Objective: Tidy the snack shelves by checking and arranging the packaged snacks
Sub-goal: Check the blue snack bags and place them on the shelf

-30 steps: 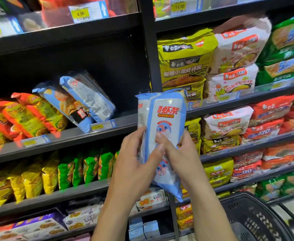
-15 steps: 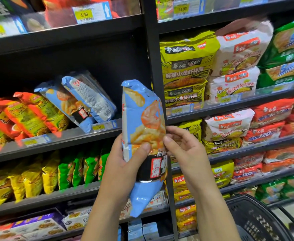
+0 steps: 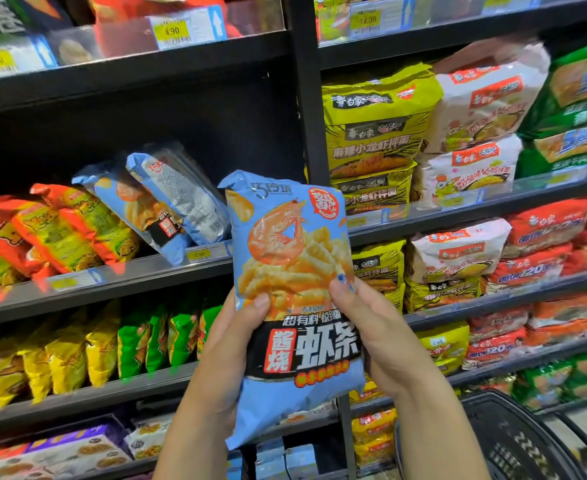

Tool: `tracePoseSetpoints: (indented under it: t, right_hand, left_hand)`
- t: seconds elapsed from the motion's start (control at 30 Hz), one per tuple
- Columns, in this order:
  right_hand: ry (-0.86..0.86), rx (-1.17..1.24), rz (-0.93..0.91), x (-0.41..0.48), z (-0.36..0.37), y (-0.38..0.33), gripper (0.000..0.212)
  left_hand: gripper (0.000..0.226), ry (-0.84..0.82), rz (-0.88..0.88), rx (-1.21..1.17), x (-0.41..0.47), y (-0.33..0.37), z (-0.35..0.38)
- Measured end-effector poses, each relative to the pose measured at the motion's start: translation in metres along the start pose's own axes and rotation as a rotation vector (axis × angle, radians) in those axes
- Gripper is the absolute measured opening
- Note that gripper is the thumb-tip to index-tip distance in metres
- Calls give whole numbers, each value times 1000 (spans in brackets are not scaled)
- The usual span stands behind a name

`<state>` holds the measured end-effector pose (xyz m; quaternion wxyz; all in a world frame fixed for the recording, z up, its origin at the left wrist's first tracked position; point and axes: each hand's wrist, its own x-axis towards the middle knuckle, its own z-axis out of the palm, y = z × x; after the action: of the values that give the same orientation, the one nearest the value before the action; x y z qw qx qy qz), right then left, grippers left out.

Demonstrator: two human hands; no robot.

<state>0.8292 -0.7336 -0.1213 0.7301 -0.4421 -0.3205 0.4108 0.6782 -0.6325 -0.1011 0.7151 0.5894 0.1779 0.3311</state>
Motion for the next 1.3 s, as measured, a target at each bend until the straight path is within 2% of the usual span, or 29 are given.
tracePoseSetpoints:
  t: [0.13, 0.2, 0.27, 0.37, 0.47, 0.7, 0.93, 1.13, 1.23, 1.3]
  right_hand:
    - [67, 18, -15, 0, 1, -2, 45]
    - [114, -6, -57, 1, -2, -4, 46]
    - [144, -85, -110, 2, -7, -3, 53]
    - [129, -169, -176, 3, -11, 1, 67]
    - [67, -220, -224, 2, -18, 2, 70]
    - [-107, -221, -214, 2, -33, 4, 80]
    - [-31, -206, -166, 3, -37, 4, 70]
    - [95, -169, -23, 3, -23, -1, 67]
    - [119, -125, 4, 2, -17, -5, 58]
    - [143, -111, 5, 1, -14, -5, 59]
  left_hand:
    - [53, 27, 50, 194, 7, 2, -4]
    - [62, 79, 92, 283, 9, 6, -8]
    - [65, 61, 113, 296, 9, 7, -9]
    - [54, 37, 137, 369, 6, 5, -5]
    - [53, 21, 154, 411, 6, 4, -7]
    - [52, 11, 177, 404, 7, 4, -11]
    - [46, 6, 134, 371, 12, 4, -12]
    - [44, 93, -45, 136, 18, -2, -5]
    - [38, 119, -85, 87, 20, -3, -5]
    - [41, 124, -95, 94, 21, -4, -6]
